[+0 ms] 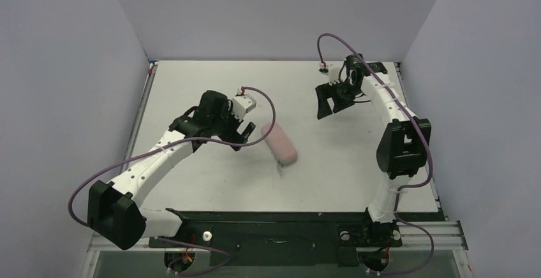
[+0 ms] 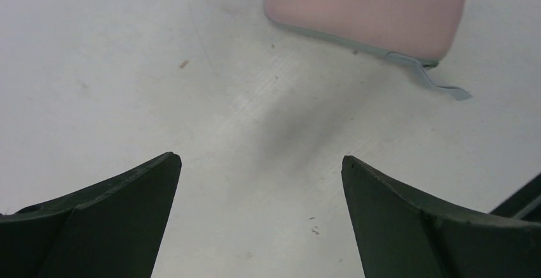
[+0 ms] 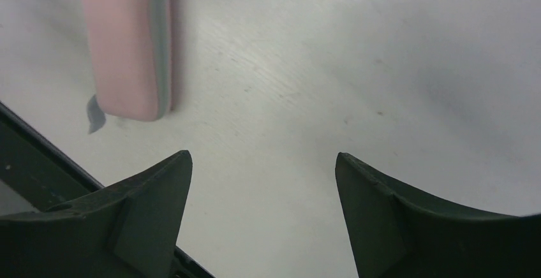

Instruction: Open the umbrella

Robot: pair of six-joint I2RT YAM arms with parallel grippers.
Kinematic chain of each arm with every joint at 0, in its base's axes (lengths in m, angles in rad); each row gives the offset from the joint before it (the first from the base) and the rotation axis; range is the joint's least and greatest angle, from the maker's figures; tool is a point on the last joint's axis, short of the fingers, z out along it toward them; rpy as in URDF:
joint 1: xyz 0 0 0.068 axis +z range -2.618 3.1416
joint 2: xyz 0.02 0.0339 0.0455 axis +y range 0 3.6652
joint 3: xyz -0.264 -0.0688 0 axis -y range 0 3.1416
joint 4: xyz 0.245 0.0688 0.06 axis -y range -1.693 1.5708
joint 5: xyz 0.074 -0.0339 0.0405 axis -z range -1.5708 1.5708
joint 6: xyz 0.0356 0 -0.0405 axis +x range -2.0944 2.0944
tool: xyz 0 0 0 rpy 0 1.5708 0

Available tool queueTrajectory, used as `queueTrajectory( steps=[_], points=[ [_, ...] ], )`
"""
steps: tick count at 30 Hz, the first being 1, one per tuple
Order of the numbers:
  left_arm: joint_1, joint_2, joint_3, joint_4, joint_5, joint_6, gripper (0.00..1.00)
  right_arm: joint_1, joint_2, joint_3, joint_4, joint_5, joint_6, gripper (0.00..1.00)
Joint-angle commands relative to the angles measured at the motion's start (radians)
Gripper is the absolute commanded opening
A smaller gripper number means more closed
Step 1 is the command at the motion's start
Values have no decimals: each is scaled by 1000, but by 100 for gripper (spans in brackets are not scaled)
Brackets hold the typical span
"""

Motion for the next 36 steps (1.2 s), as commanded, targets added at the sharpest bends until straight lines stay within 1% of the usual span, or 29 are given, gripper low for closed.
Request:
queueTrajectory(
  steps=[1, 2, 3, 4, 5, 6, 8, 9, 11, 14, 16, 20, 23, 26, 28, 31, 33, 36],
  points=[
    [20, 44, -100, 14, 170, -262, 99, 79, 68, 21, 22, -178, 82, 75],
    [26, 47, -124, 67, 197, -331, 99, 91, 71, 10, 24, -188, 84, 74],
    [40, 60, -133, 90, 238, -364, 95, 108, 68, -20, 27, -207, 83, 71],
    [46, 70, -145, 131, 261, -414, 93, 117, 65, -40, 35, -217, 78, 71],
    [54, 95, -152, 150, 310, -432, 89, 130, 53, -85, 40, -233, 77, 69],
    [56, 119, -155, 188, 348, -458, 87, 136, 45, -134, 60, -238, 81, 68],
    [56, 157, -165, 251, 391, -497, 81, 149, 20, -216, 87, -252, 88, 64],
    [57, 170, -167, 272, 400, -511, 77, 157, 5, -242, 98, -259, 93, 63],
    [57, 213, -158, 327, 419, -551, 73, 171, -13, -315, 141, -274, 111, 59],
    [58, 289, -129, 386, 421, -593, 68, 202, -25, -394, 225, -304, 148, 56],
    [60, 347, -100, 405, 439, -611, 63, 222, -26, -427, 287, -331, 185, 56],
    [49, 453, -42, 465, 483, -648, 59, 281, -36, -467, 381, -335, 249, 56],
    [35, 514, 6, 511, 506, -674, 57, 317, -50, -482, 412, -319, 263, 58],
    [28, 587, 53, 533, 533, -685, 54, 350, -72, -499, 418, -311, 275, 61],
    [27, 619, 76, 538, 541, -681, 53, 352, -89, -508, 418, -302, 288, 63],
    [27, 646, 88, 552, 555, -686, 53, 315, -117, -534, 416, -285, 304, 67],
    [25, 658, 91, 588, 565, -688, 53, 291, -137, -543, 416, -277, 307, 70],
    [25, 688, 121, 603, 578, -687, 52, 274, -151, -533, 412, -256, 339, 72]
  ],
)
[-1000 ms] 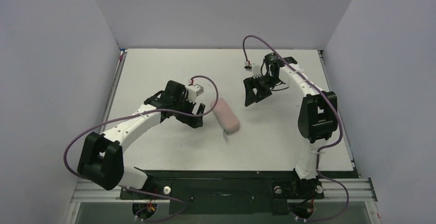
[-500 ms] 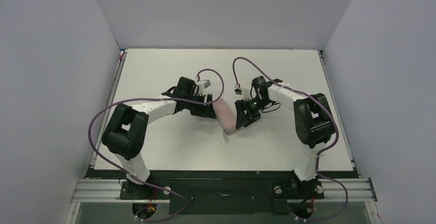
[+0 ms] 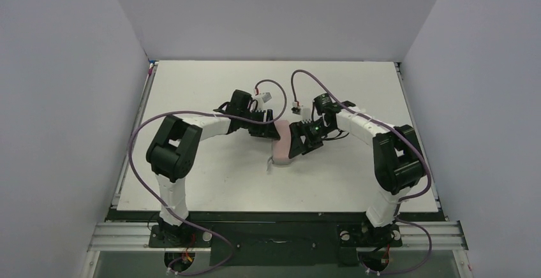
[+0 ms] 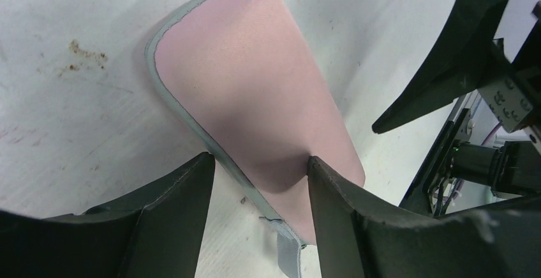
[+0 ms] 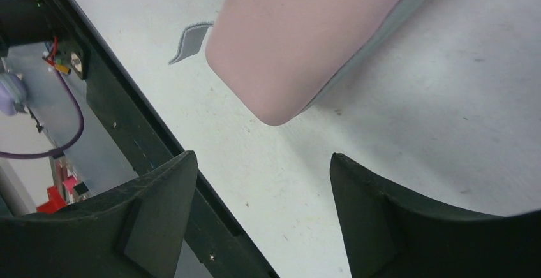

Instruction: Open the umbrella

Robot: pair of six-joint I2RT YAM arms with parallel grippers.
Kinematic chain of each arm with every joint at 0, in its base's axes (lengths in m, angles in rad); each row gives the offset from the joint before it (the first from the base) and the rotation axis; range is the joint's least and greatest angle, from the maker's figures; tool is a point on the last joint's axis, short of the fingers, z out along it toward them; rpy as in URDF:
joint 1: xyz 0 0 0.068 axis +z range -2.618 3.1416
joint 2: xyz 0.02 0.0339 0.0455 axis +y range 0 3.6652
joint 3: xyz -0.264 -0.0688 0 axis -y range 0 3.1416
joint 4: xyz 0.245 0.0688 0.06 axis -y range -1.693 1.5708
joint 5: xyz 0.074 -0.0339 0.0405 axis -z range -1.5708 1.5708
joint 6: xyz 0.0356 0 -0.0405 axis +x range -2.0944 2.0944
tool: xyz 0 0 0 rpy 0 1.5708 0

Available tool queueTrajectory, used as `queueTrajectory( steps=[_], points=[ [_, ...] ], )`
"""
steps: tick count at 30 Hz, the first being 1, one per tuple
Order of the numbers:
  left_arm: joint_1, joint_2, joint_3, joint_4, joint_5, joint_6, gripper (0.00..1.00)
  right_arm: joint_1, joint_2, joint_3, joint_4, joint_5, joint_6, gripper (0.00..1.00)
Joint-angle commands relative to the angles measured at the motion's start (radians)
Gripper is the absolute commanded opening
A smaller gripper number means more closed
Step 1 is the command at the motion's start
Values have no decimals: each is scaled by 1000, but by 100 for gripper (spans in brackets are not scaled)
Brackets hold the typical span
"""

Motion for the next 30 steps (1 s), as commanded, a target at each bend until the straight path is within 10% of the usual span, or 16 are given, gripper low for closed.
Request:
queueTrajectory(
  steps=[1, 16, 30],
  points=[
    [-6, 57, 76, 88, 58, -7, 52, -36, -61, 15, 38, 32, 46, 73],
    [69, 93, 273, 31, 95, 51, 64, -76, -78, -30, 146, 107, 175, 74],
    [54, -716, -465, 105, -67, 284, 69, -32, 20, -79, 427, 69, 430, 72]
  ],
)
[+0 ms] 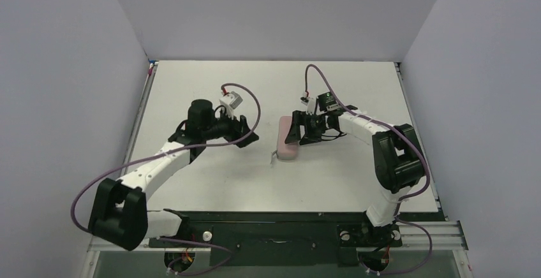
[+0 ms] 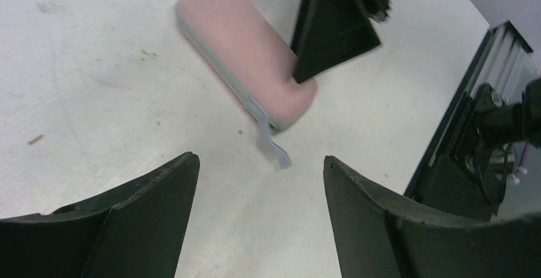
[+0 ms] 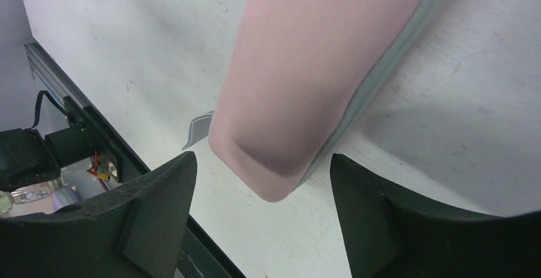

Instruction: Open the umbrella

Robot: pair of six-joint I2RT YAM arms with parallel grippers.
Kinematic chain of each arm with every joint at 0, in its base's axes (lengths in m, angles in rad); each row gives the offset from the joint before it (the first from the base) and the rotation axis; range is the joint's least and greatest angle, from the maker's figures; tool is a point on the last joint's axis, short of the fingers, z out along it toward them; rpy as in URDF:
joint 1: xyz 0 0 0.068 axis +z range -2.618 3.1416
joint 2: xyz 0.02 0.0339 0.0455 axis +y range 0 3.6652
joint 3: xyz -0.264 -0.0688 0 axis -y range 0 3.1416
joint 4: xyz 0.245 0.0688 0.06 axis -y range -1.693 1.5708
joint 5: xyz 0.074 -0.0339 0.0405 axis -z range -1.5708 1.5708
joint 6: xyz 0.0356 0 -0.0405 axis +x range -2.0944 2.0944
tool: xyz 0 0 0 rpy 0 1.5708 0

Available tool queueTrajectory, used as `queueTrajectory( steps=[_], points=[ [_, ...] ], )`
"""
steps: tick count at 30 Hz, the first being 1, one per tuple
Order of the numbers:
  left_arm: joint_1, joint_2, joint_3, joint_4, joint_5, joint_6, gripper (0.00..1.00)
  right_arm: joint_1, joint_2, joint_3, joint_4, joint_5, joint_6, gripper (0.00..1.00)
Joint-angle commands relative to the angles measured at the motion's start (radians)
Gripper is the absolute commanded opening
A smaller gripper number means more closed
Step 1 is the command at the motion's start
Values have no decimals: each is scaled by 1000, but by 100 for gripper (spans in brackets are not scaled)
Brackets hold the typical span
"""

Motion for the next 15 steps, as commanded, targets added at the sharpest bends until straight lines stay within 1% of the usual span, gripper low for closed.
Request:
queueTrajectory(
  steps=[1, 2, 3, 4, 5, 10, 12, 15],
  points=[
    [-119, -148, -132, 23, -89, 125, 68, 28, 42, -11, 136, -31, 99, 71],
    [-148, -179, -159, 23, -106, 132, 67, 29, 58, -11, 144, -35, 125, 69],
    [-205, -197, -169, 29, -140, 140, 65, 29, 66, -12, 158, -41, 138, 67],
    [-231, -201, -189, 34, -154, 142, 63, 30, 78, -13, 165, -40, 163, 66],
    [-282, -203, -196, 48, -184, 144, 61, 29, 82, -17, 179, -39, 174, 64],
    [-417, -139, -210, 103, -287, 173, 55, 33, 96, -64, 275, -46, 300, 59],
    [-418, -89, -208, 132, -328, 170, 52, 33, 96, -73, 284, -41, 314, 58],
    [-382, -13, -197, 172, -330, 206, 49, 30, 98, -79, 278, -36, 305, 55]
  ],
)
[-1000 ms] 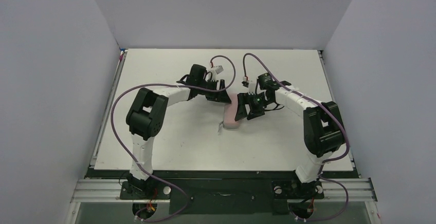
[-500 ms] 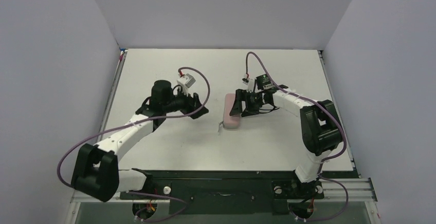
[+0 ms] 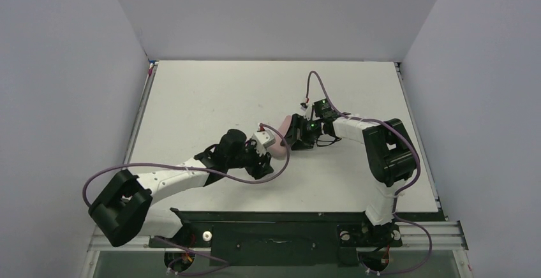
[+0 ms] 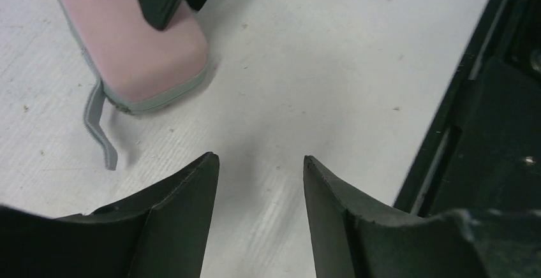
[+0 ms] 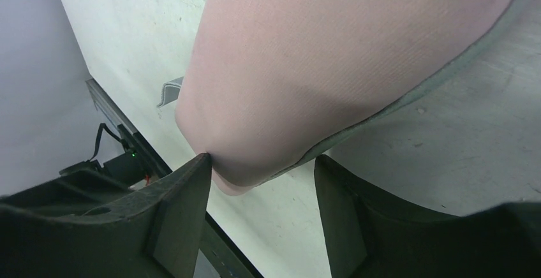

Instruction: Open the umbrella

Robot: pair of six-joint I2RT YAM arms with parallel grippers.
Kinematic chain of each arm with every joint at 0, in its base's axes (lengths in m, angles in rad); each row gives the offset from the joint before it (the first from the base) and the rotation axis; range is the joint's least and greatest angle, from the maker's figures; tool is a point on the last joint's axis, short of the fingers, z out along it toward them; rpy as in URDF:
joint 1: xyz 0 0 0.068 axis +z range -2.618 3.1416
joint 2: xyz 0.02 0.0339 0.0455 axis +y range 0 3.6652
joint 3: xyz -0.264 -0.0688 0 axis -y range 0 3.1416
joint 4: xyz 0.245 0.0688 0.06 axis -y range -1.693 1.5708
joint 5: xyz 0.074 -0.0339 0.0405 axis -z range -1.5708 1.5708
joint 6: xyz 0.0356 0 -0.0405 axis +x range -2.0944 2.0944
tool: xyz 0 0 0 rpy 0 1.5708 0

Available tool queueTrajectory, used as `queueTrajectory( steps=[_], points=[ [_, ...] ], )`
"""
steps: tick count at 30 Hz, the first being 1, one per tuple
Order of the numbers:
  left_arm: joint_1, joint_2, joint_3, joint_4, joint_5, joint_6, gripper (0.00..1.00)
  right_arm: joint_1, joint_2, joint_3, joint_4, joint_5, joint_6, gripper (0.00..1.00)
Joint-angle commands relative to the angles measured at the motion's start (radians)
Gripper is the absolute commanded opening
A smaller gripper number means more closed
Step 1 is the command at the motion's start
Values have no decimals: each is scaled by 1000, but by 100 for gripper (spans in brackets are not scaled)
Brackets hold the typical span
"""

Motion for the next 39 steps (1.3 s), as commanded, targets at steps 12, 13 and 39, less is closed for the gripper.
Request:
queueTrajectory(
  steps=[12, 13, 39],
  points=[
    [150, 212, 44, 186, 138, 375, 46, -9, 53, 9, 18, 13, -4, 37],
    [150, 213, 37, 188, 145, 382, 45, -11, 58, 10, 9, 16, -17, 35],
    [164, 433, 88, 340, 106, 511, 35, -47, 120, 85, -176, 20, -162, 0]
  ],
)
